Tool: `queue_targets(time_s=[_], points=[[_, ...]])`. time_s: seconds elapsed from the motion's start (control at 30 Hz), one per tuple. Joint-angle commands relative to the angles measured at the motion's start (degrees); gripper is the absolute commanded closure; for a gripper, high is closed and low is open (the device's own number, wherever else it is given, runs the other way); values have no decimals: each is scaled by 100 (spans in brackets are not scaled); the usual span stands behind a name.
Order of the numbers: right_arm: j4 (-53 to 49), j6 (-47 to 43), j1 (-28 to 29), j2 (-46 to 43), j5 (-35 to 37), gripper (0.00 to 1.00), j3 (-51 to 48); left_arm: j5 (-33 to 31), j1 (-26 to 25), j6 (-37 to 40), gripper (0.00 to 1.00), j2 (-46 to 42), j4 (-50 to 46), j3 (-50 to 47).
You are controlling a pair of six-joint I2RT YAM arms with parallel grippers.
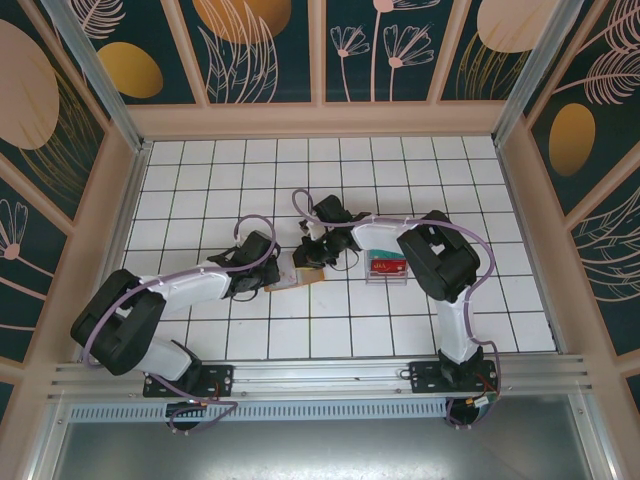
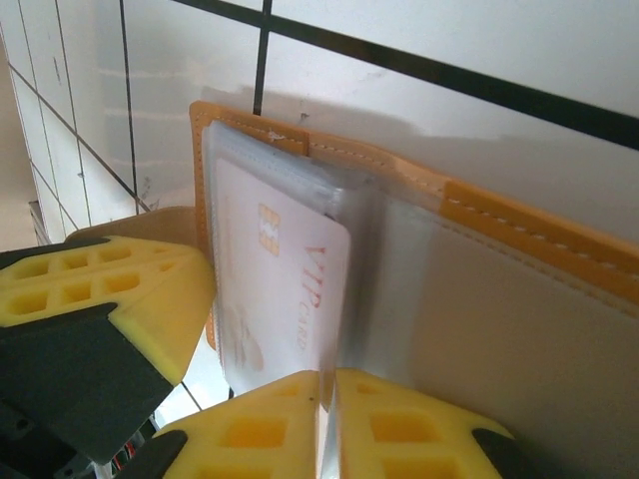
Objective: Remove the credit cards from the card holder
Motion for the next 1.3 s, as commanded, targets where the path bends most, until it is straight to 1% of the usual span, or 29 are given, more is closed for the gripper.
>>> queue_targets(time_s=[0.0,0.07,0.1,0.2,0.23,0.5,1.0,1.27], points=[[-69,-30,69,106,-51,84,122,48,36,39,100,151,-102,17],[-68,-28,76,122,-57,85,131,26,36,44,100,156,-145,16],[-70,-34,79,120,-53,87,126,10,36,46,100,152,-171,12],[-120,-25,72,124,21,100,132,-47,33,29,100,125,-255,-2],[-149,-25,63,120,57,100,140,-105,35,-1,100,137,-307,-4],[-199,-59,-58,-18,165,100,-7,-487,36,-134,100,348,-761,-3],[-355,-263,-305,-255,207,100,-297,-519,37,-176,100,388,-816,-20],[-213,-144,-190,-224,44,100,-205,-472,36,-100,100,131,-948,327]])
